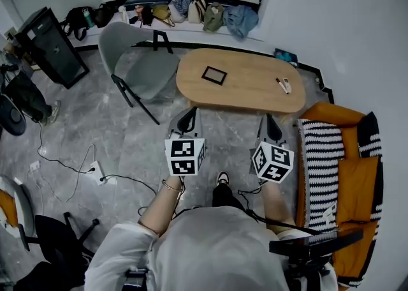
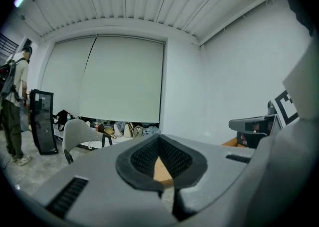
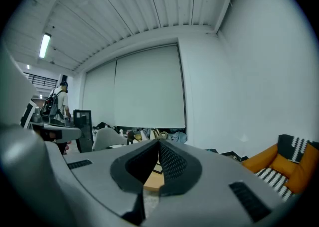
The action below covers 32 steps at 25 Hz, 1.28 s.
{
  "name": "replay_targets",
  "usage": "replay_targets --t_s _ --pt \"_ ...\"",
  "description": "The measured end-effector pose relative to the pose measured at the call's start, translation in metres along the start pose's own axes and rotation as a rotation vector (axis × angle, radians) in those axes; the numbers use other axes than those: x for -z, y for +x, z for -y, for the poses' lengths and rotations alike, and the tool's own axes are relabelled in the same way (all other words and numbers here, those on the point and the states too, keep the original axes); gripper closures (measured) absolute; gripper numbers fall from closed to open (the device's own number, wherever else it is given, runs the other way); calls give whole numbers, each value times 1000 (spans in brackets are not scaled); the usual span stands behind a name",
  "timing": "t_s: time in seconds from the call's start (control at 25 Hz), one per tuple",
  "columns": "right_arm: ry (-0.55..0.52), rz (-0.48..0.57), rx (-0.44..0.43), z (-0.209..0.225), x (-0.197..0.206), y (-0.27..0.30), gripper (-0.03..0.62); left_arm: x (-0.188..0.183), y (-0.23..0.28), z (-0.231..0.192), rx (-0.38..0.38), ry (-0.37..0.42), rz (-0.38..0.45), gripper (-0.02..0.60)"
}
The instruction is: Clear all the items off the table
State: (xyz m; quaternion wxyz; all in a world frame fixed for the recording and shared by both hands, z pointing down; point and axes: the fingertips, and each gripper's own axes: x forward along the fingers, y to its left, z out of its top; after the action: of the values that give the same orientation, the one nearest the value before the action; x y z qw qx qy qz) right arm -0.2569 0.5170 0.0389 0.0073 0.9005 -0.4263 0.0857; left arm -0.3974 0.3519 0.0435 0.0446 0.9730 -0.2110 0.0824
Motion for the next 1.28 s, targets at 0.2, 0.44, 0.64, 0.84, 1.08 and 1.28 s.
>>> replay_targets --t_s 0.2,0.44,0.64,0.84,1.08,1.28 --pt "-7 -12 -26 25 -10 53 569 -6 53 -3 -40 -14 -12 581" --pt "-12 -21 -72 60 -24 114 569 -19 116 10 -70 -3 -18 581" --pt "11 -20 -92 86 -29 158 569 -23 160 13 -91 -18 -30 583" --pt "19 -32 -109 107 -29 191 569 -31 196 15 -117 -13 -31 581" --pt "39 -45 -119 129 -27 222 569 -28 225 22 -135 -7 -55 581" --pt "66 -86 -120 138 -12 238 569 -15 235 21 -146 -15 -99 583"
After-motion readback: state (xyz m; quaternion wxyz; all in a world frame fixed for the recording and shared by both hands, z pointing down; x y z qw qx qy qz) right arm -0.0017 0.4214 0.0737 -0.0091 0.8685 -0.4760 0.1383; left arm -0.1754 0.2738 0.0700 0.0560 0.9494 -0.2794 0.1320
